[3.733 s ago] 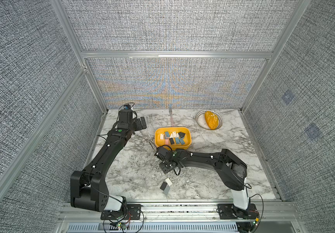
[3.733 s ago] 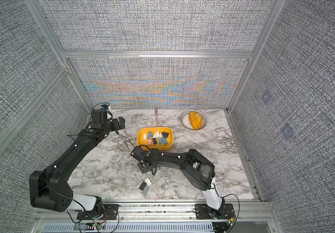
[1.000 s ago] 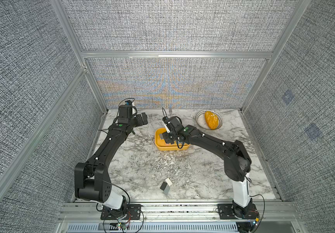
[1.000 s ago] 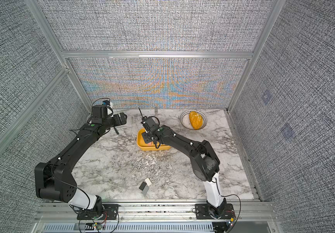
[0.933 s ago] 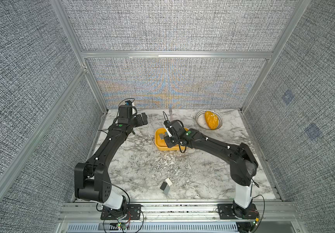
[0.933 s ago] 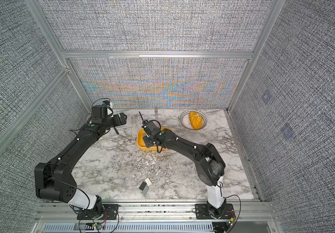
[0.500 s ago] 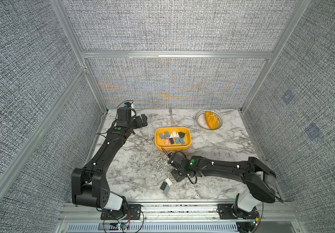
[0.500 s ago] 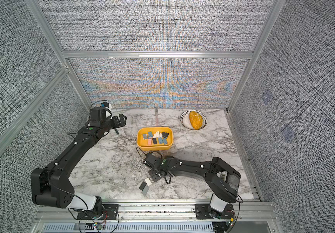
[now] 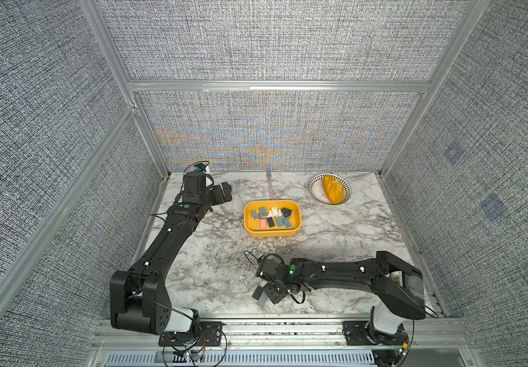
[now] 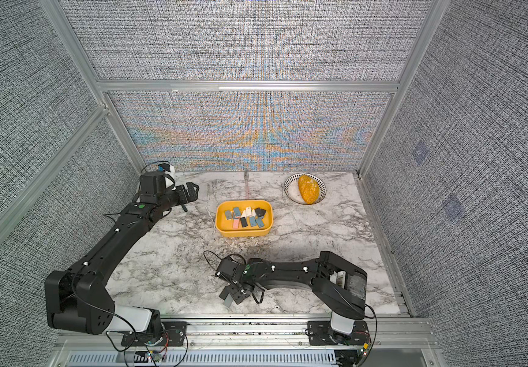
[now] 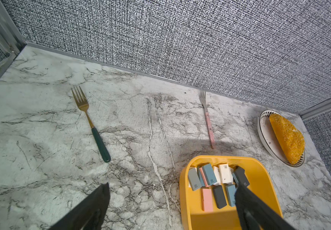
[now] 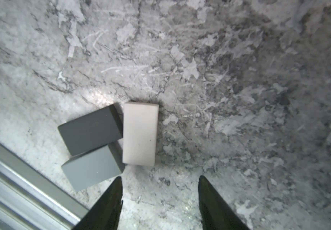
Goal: Put the eraser in the storage box
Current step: Adjust the eraser at the center of the board.
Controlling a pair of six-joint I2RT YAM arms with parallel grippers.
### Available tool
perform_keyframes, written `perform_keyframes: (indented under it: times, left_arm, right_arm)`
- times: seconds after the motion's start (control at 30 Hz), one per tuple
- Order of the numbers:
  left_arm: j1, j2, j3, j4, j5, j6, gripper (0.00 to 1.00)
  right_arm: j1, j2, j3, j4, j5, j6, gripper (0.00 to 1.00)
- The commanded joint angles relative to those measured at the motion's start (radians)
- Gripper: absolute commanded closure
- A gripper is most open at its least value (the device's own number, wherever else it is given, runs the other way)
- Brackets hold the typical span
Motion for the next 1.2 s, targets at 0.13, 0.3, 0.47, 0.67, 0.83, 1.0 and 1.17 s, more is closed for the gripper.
perform_keyframes:
  times: [0.13, 0.3, 0.47, 0.67, 0.83, 1.0, 1.17]
  left_arm:
    - [0.001, -0.005, -0.005, 0.025, -0.007, -0.003, 0.00]
    - [0.002, -0.003, -0.006, 0.028, -0.008, -0.005, 0.00]
    - [0.001, -0.008, -0.011, 0.028, -0.013, -0.004, 0.00]
    - [0.001, -0.007, -0.010, 0.029, -0.012, -0.004, 0.00]
    - [0.001, -0.009, -0.010, 0.028, -0.012, -0.004, 0.00]
    - [0.001, -0.010, -0.013, 0.028, -0.015, -0.002, 0.00]
    - [0.002, -0.009, -0.011, 0.027, -0.015, -0.003, 0.00]
  right_arm:
    - [0.003, 0.046, 0.041, -0.012, -0.001, 0.012, 0.38]
    - [0.001, 0.076, 0.073, -0.014, 0.004, -0.007, 0.38]
    - [0.001, 0.102, 0.098, -0.015, 0.008, -0.023, 0.38]
    - [-0.006, 0.117, 0.128, -0.023, 0.020, -0.037, 0.39]
    - [-0.018, 0.123, 0.137, -0.020, 0.018, -0.048, 0.39]
    - [-0.038, 0.120, 0.123, -0.012, 0.014, -0.057, 0.39]
    - [-0.058, 0.120, 0.111, -0.017, 0.030, -0.076, 0.39]
